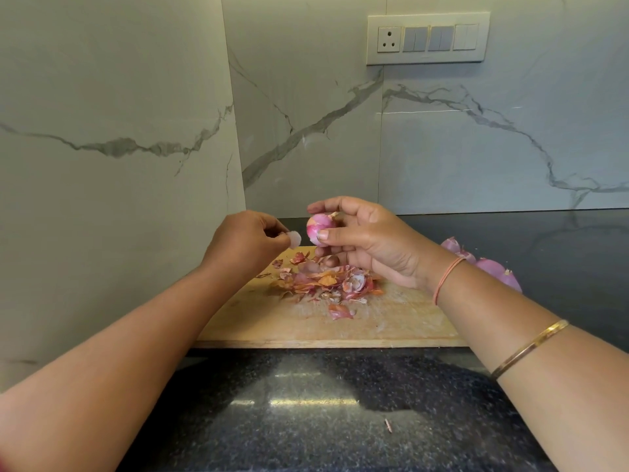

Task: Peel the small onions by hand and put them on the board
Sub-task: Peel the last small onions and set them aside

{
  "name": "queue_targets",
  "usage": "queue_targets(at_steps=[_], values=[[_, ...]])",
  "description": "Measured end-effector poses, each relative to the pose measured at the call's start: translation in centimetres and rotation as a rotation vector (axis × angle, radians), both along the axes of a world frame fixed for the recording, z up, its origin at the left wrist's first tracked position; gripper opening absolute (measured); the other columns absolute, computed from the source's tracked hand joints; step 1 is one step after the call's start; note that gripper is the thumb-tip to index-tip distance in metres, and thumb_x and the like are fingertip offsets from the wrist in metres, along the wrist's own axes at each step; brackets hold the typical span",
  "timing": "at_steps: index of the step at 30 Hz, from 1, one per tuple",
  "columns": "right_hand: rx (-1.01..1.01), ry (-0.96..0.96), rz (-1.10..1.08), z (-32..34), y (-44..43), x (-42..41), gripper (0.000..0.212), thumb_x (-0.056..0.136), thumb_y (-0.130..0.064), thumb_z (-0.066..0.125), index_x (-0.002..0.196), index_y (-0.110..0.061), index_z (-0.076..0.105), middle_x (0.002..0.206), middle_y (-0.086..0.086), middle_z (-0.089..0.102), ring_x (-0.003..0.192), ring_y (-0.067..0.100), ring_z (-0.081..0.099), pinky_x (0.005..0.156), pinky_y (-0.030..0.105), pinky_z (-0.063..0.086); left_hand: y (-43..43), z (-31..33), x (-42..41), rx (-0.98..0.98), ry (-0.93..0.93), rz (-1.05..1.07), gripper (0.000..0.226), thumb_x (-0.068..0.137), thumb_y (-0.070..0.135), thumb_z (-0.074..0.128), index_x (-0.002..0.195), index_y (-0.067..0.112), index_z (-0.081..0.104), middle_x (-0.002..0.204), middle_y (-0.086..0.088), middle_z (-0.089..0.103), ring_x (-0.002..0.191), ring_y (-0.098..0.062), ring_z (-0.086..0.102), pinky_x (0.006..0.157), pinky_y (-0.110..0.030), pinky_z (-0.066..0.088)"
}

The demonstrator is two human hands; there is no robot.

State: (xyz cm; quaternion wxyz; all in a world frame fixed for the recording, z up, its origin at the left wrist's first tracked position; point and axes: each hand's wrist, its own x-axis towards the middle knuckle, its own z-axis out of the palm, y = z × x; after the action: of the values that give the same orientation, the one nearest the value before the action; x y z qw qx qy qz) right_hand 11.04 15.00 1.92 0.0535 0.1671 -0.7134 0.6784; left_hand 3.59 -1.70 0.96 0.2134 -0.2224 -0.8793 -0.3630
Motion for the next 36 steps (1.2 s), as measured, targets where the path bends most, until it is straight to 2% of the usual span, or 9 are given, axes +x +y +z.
queue_targets(at_steps=[4,7,9,13,18,23,26,29,36], values=[[-0.006,-0.005,-0.042,-0.3,0.2,-0.2,0.037,0.08,0.01,0.065,0.112,-0.008,0.06,0.102,0.016,0.062,0.072,0.018,0.065,0.072,0.029,0.059,0.2,-0.2,-0.2,-0.049,0.031,-0.061,0.011,0.085,0.02,0.068,0.095,0.018,0.074,0.078,0.007,0.066,0.07,-0.003,0.059,0.062,-0.017,0.047],[-0.019,-0.01,-0.078,-0.4,0.3,-0.3,0.046,0.078,0.016,0.063,0.117,-0.009,0.058,0.115,0.016,0.061,0.081,0.021,0.069,0.079,0.03,0.058,0.2,0.0,0.1,-0.001,0.06,-0.086,0.017,0.087,0.009,0.061,0.096,0.017,0.073,0.078,0.008,0.064,0.069,-0.002,0.058,0.059,-0.012,0.044],[-0.049,-0.007,-0.086,-0.4,0.2,-0.3,0.048,0.08,0.02,0.058,0.12,-0.006,0.056,0.116,0.017,0.062,0.085,0.023,0.07,0.079,0.029,0.058,0.4,0.1,0.5,0.048,0.047,-0.115,0.018,0.088,0.012,0.057,0.092,0.018,0.073,0.076,0.004,0.066,0.067,-0.011,0.061,0.058,-0.02,0.047],[-0.031,0.051,-0.133,-0.4,0.1,-0.4,0.04,0.081,0.02,0.057,0.11,-0.007,0.055,0.109,0.019,0.065,0.091,0.026,0.069,0.079,0.032,0.058,0.7,0.3,1.5,0.132,-0.032,-0.25,0.024,0.086,0.036,0.056,0.081,0.019,0.073,0.076,0.002,0.069,0.075,-0.017,0.064,0.071,-0.038,0.054],[0.058,0.107,-0.202,-0.4,0.1,-0.3,0.037,0.077,0.011,0.068,0.103,-0.011,0.054,0.105,0.016,0.068,0.089,0.026,0.07,0.075,0.036,0.06,0.8,0.2,1.8,0.123,-0.052,-0.279,0.022,0.083,0.04,0.06,0.075,0.024,0.072,0.072,0.0,0.069,0.074,-0.021,0.065,0.071,-0.043,0.054],[0.153,0.144,-0.258,-0.5,0.0,-0.4,0.037,0.074,0.006,0.073,0.099,-0.013,0.054,0.103,0.014,0.068,0.095,0.025,0.068,0.077,0.039,0.059,0.9,0.2,2.1,0.121,-0.025,-0.262,0.03,0.077,0.04,0.057,0.078,0.013,0.071,0.074,-0.011,0.068,0.075,-0.031,0.063,0.07,-0.051,0.054],[0.057,0.104,-0.206,-0.3,-0.1,-0.2,0.034,0.078,0.009,0.069,0.1,-0.01,0.051,0.108,0.02,0.066,0.088,0.022,0.069,0.071,0.031,0.059,0.9,0.2,1.8,0.103,0.007,-0.242,0.025,0.085,0.027,0.055,0.081,0.007,0.069,0.076,-0.018,0.066,0.076,-0.036,0.062,0.069,-0.053,0.053],[-0.052,0.059,-0.137,-0.1,-0.1,-0.1,0.032,0.08,0.012,0.064,0.1,-0.008,0.05,0.105,0.024,0.063,0.079,0.021,0.068,0.072,0.031,0.06,1.0,0.0,1.4,0.11,0.001,-0.215,0.026,0.086,0.025,0.054,0.082,0.003,0.068,0.077,-0.02,0.066,0.077,-0.037,0.061,0.07,-0.054,0.054],[-0.087,0.015,-0.044,-0.2,-0.1,-0.2,0.039,0.082,0.014,0.06,0.111,-0.009,0.052,0.095,0.015,0.065,0.076,0.018,0.068,0.075,0.03,0.059,0.9,-0.1,1.0,0.149,-0.009,-0.185,0.028,0.088,0.027,0.052,0.077,0.007,0.068,0.073,-0.015,0.066,0.076,-0.033,0.062,0.071,-0.053,0.055]])
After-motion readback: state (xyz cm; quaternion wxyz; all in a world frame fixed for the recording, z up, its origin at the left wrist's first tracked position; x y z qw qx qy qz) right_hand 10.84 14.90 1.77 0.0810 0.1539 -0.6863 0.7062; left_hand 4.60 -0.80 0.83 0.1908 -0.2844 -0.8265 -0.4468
